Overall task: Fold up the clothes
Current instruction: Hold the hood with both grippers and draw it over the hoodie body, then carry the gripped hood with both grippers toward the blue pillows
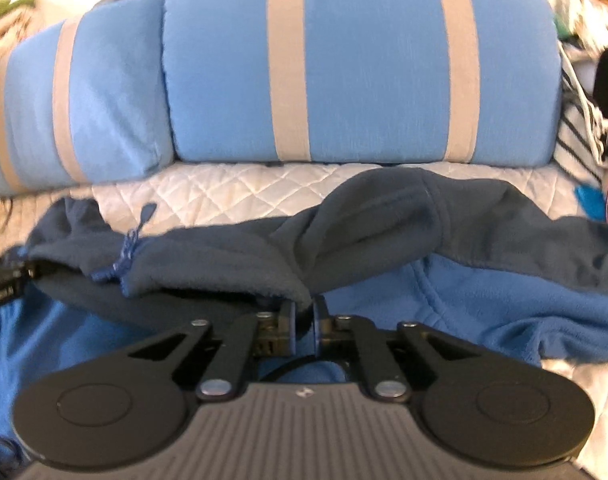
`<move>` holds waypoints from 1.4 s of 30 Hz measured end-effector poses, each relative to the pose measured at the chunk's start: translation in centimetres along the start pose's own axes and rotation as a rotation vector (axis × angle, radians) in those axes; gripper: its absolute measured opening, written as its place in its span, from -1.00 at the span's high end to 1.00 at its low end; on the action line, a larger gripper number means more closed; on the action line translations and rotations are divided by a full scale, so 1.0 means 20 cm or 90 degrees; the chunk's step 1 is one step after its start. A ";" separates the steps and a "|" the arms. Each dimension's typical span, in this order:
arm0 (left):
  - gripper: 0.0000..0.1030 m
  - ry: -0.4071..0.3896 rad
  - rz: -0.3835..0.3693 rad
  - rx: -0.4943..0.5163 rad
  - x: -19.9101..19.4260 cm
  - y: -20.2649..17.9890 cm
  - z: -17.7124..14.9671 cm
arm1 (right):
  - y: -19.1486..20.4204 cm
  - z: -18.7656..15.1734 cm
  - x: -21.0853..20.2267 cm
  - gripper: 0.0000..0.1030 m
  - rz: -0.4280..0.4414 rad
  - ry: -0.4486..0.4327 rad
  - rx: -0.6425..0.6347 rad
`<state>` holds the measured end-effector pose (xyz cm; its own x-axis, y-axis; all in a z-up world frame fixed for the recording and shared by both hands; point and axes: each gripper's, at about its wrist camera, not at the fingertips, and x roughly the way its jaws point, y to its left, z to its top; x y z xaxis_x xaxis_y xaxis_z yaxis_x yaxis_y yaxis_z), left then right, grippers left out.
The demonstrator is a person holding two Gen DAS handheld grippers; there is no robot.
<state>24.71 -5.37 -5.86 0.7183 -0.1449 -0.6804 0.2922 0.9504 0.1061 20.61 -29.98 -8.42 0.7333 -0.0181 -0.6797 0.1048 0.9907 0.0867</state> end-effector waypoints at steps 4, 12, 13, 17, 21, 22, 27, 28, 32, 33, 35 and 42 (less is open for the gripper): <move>0.78 0.028 -0.008 -0.015 0.04 0.02 -0.01 | 0.03 0.00 0.05 0.79 -0.002 0.038 -0.029; 0.76 0.053 -0.018 -0.028 0.06 0.03 -0.04 | 0.05 -0.01 0.05 0.62 0.003 0.042 -0.042; 0.76 0.055 -0.017 -0.025 0.06 0.03 -0.04 | 0.05 -0.01 0.05 0.52 0.004 0.042 -0.043; 0.75 0.066 -0.023 -0.034 0.08 0.04 -0.06 | 0.05 -0.01 0.03 0.26 0.004 0.034 -0.043; 0.74 0.066 -0.026 -0.042 0.08 0.05 -0.07 | 0.05 0.00 0.03 0.11 0.006 0.034 -0.041; 0.74 0.067 -0.027 -0.043 0.08 0.05 -0.07 | 0.04 0.00 0.04 0.07 0.008 0.036 -0.038; 0.78 0.069 -0.032 -0.045 0.09 0.04 -0.07 | 0.01 0.01 0.05 0.09 0.030 0.050 -0.002; 0.79 0.069 -0.034 -0.044 0.08 0.04 -0.07 | 0.00 0.01 0.06 0.23 0.036 0.055 0.005; 0.84 0.061 -0.035 -0.028 0.06 0.01 -0.06 | -0.01 0.01 0.07 0.84 0.067 0.063 0.028; 0.84 0.057 -0.034 -0.029 0.04 0.01 -0.05 | 0.00 0.01 0.06 0.85 0.065 0.058 0.028; 0.85 0.050 -0.029 -0.020 0.01 -0.01 -0.03 | 0.02 0.02 0.04 0.86 0.049 0.045 0.020; 0.85 0.007 -0.020 0.054 -0.12 0.00 0.22 | 0.09 0.26 -0.09 0.87 0.048 0.016 -0.027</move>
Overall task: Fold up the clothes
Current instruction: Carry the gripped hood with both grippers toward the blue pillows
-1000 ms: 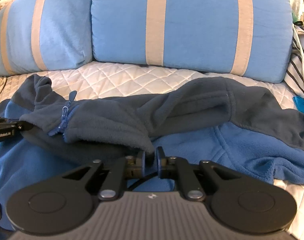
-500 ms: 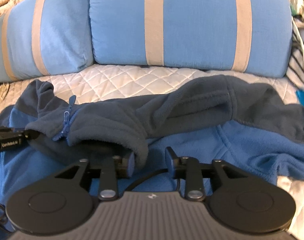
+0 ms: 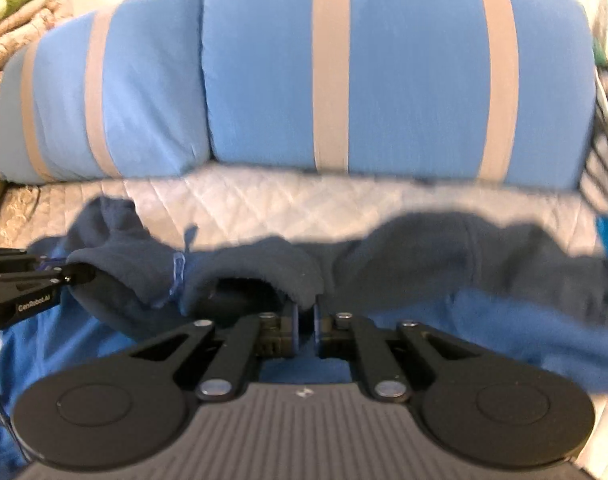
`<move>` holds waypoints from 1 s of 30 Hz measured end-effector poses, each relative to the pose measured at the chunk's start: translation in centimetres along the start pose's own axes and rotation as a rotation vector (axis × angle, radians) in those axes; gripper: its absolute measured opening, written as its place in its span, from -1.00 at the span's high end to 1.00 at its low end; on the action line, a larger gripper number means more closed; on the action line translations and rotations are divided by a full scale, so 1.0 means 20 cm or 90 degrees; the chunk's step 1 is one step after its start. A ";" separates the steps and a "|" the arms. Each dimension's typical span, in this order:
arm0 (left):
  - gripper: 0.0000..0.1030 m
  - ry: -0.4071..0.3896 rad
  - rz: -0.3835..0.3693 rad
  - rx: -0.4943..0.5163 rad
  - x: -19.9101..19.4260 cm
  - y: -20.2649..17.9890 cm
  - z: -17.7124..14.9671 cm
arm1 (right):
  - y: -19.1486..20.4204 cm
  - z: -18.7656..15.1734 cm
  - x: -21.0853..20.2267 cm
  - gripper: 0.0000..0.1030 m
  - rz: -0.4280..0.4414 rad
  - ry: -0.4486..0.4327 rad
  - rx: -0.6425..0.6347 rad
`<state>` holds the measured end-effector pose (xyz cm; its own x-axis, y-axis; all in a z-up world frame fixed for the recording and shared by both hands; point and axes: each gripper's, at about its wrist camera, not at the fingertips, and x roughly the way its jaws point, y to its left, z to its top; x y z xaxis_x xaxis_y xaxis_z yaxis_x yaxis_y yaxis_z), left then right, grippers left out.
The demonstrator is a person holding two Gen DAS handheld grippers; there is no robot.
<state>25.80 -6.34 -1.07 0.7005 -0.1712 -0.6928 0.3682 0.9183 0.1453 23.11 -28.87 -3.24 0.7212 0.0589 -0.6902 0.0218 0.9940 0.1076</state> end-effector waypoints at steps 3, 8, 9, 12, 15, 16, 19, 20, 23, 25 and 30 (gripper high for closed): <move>0.85 -0.023 0.002 0.009 0.01 0.06 0.15 | -0.04 0.18 0.03 0.88 0.010 -0.003 0.011; 0.86 -0.046 0.009 0.003 0.14 0.11 0.35 | -0.11 0.45 0.16 0.89 0.013 -0.006 0.044; 0.86 -0.048 0.012 0.003 0.17 0.12 0.38 | -0.12 0.49 0.19 0.89 0.012 -0.007 0.048; 0.86 -0.047 0.021 0.004 0.29 0.12 0.45 | -0.15 0.58 0.30 0.89 0.009 -0.010 0.061; 0.86 -0.037 0.029 -0.007 0.43 0.12 0.49 | -0.18 0.64 0.41 0.89 0.008 -0.003 0.079; 0.86 -0.033 0.031 -0.009 0.47 0.12 0.49 | -0.19 0.65 0.45 0.89 0.008 0.000 0.085; 0.86 -0.020 0.032 -0.021 0.60 0.13 0.47 | -0.21 0.66 0.58 0.89 0.008 0.014 0.104; 0.86 -0.015 0.031 -0.027 0.64 0.13 0.46 | -0.22 0.66 0.62 0.89 0.008 0.020 0.110; 0.86 -0.002 0.027 -0.045 0.75 0.14 0.43 | -0.24 0.63 0.72 0.89 0.008 0.034 0.125; 0.86 0.002 0.023 -0.055 0.80 0.14 0.41 | -0.24 0.61 0.78 0.89 0.005 0.039 0.130; 0.60 0.015 0.013 -0.036 0.85 0.14 0.38 | -0.23 0.59 0.83 0.89 0.002 0.038 0.115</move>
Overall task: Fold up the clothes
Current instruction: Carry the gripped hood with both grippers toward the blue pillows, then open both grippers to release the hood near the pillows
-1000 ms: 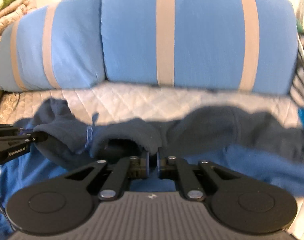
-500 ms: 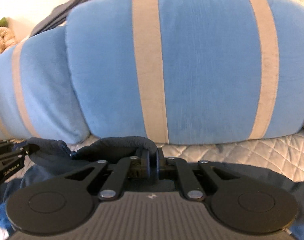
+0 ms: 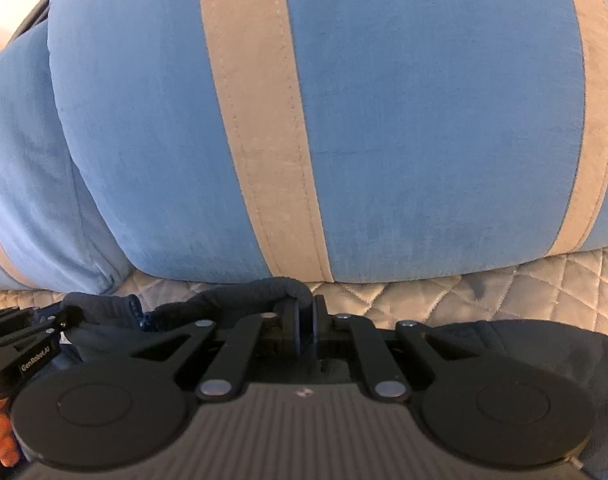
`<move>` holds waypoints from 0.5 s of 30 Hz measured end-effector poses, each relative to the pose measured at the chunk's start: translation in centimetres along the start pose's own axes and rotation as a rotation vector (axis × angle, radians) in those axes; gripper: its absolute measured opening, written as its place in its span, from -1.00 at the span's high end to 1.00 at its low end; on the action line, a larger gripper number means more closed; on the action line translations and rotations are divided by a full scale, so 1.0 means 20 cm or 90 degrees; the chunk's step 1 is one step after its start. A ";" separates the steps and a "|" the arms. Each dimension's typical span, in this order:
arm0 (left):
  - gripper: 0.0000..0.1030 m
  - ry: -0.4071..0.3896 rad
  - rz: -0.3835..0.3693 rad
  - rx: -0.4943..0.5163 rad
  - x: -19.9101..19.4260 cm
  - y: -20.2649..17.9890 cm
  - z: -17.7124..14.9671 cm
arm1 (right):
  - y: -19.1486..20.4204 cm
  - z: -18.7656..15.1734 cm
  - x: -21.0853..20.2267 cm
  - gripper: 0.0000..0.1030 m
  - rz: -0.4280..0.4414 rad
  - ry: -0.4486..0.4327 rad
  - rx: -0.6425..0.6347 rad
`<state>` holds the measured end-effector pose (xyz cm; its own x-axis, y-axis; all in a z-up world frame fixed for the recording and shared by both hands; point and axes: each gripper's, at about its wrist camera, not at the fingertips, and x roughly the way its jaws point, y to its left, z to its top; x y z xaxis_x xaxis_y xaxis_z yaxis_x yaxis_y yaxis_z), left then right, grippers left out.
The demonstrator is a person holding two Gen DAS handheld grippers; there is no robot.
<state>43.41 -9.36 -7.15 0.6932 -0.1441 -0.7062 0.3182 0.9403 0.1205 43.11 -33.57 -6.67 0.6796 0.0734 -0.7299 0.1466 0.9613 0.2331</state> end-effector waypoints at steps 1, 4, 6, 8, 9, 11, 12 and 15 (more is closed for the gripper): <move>0.43 0.009 0.008 0.000 0.00 0.01 0.00 | 0.00 0.00 0.00 0.88 0.006 -0.005 -0.002; -0.37 0.003 0.027 0.006 -0.05 0.05 0.01 | -0.01 0.01 -0.05 0.26 0.025 -0.033 -0.007; -0.51 -0.013 -0.010 0.010 -0.11 0.11 0.00 | -0.03 0.02 -0.10 -0.31 0.030 -0.061 -0.009; -0.54 -0.017 -0.063 0.022 -0.17 0.18 -0.01 | -0.06 0.04 -0.17 -0.77 0.037 -0.085 -0.020; -0.62 -0.014 -0.086 0.031 -0.18 0.22 -0.02 | -0.07 0.04 -0.20 -0.77 0.040 -0.092 -0.031; -0.63 -0.001 -0.113 0.038 -0.21 0.28 -0.07 | -0.12 0.06 -0.25 -0.83 0.032 -0.094 -0.054; -0.63 0.004 -0.127 0.034 -0.22 0.30 -0.09 | -0.15 0.07 -0.27 -0.84 0.023 -0.096 -0.062; -0.63 -0.003 -0.178 -0.005 -0.24 0.35 -0.13 | -0.24 0.06 -0.33 -0.90 0.015 -0.099 -0.068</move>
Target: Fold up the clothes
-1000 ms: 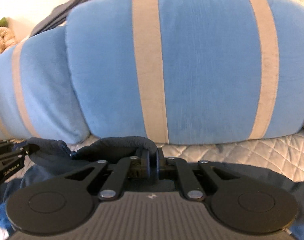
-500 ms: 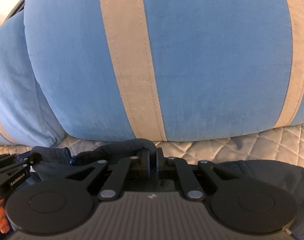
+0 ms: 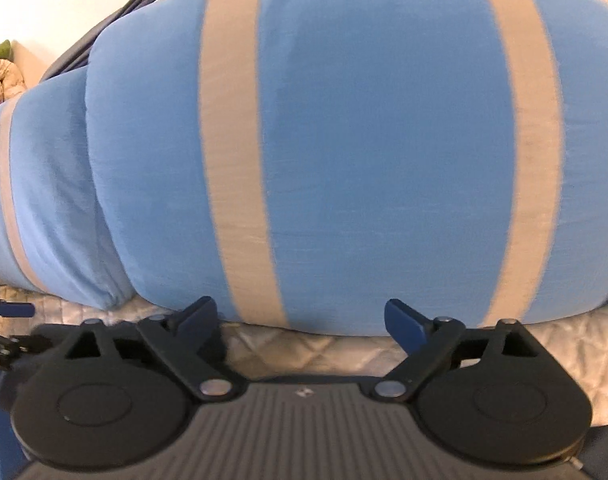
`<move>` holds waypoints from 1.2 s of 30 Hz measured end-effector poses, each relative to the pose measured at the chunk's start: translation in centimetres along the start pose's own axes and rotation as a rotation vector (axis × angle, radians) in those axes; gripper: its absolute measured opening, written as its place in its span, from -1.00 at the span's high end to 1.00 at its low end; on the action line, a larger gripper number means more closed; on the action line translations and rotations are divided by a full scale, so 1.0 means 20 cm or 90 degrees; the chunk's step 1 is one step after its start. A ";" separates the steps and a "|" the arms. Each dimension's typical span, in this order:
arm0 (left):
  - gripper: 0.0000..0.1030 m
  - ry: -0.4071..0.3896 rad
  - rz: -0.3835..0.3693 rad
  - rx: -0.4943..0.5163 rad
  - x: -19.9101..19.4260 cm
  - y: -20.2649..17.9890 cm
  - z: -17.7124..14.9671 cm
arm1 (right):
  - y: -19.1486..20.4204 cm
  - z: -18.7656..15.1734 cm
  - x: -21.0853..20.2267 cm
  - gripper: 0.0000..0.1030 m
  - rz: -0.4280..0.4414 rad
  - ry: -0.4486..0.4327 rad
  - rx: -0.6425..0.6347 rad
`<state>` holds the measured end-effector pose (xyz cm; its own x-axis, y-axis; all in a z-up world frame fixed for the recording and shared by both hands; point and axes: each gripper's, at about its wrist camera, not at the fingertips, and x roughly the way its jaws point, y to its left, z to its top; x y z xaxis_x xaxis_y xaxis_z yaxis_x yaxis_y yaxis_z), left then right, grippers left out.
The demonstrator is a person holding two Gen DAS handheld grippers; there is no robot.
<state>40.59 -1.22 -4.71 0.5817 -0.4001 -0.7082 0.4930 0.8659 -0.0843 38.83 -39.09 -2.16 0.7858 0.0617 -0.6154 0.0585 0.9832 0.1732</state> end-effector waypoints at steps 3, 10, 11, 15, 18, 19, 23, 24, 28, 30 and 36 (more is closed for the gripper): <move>-0.64 -0.017 -0.048 -0.028 -0.01 -0.02 0.01 | -0.10 -0.03 -0.03 -0.92 -0.008 0.001 0.015; -0.66 -0.036 -0.036 0.026 0.07 -0.18 0.13 | -0.11 -0.10 -0.04 -0.92 -0.014 0.013 -0.006; -0.66 -0.039 -0.040 0.024 0.05 -0.16 0.13 | -0.11 -0.10 -0.04 -0.92 -0.016 0.015 -0.018; -0.66 -0.017 -0.013 0.035 0.02 -0.02 0.08 | -0.12 -0.10 -0.05 -0.92 -0.016 0.026 -0.050; -0.66 0.018 0.019 0.023 0.01 0.13 0.00 | -0.17 -0.11 -0.09 -0.92 -0.020 0.031 -0.051; -0.66 0.028 0.028 0.015 0.02 0.17 -0.03 | -0.19 -0.11 -0.10 -0.93 -0.021 0.033 -0.049; -0.66 0.053 0.076 0.037 0.09 0.21 -0.09 | -0.23 -0.13 -0.11 -0.93 -0.033 0.039 -0.053; -0.66 0.062 0.087 0.050 0.11 0.21 -0.10 | -0.25 -0.13 -0.11 -0.93 -0.037 0.041 -0.048; -0.66 0.064 0.094 0.099 0.11 0.18 -0.18 | -0.30 -0.15 -0.10 -0.93 -0.027 0.057 -0.006; -0.64 0.048 0.093 0.102 0.12 0.18 -0.22 | -0.30 -0.16 -0.10 -0.93 -0.024 0.063 -0.013; -0.23 0.047 0.042 0.056 0.12 0.23 -0.26 | -0.28 -0.14 -0.09 -0.92 -0.013 0.061 -0.097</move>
<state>40.88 3.41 -10.46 0.5673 -0.3179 -0.7597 0.5125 0.8584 0.0234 35.32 -44.18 -4.18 0.7223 0.0503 -0.6897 -0.0262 0.9986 0.0455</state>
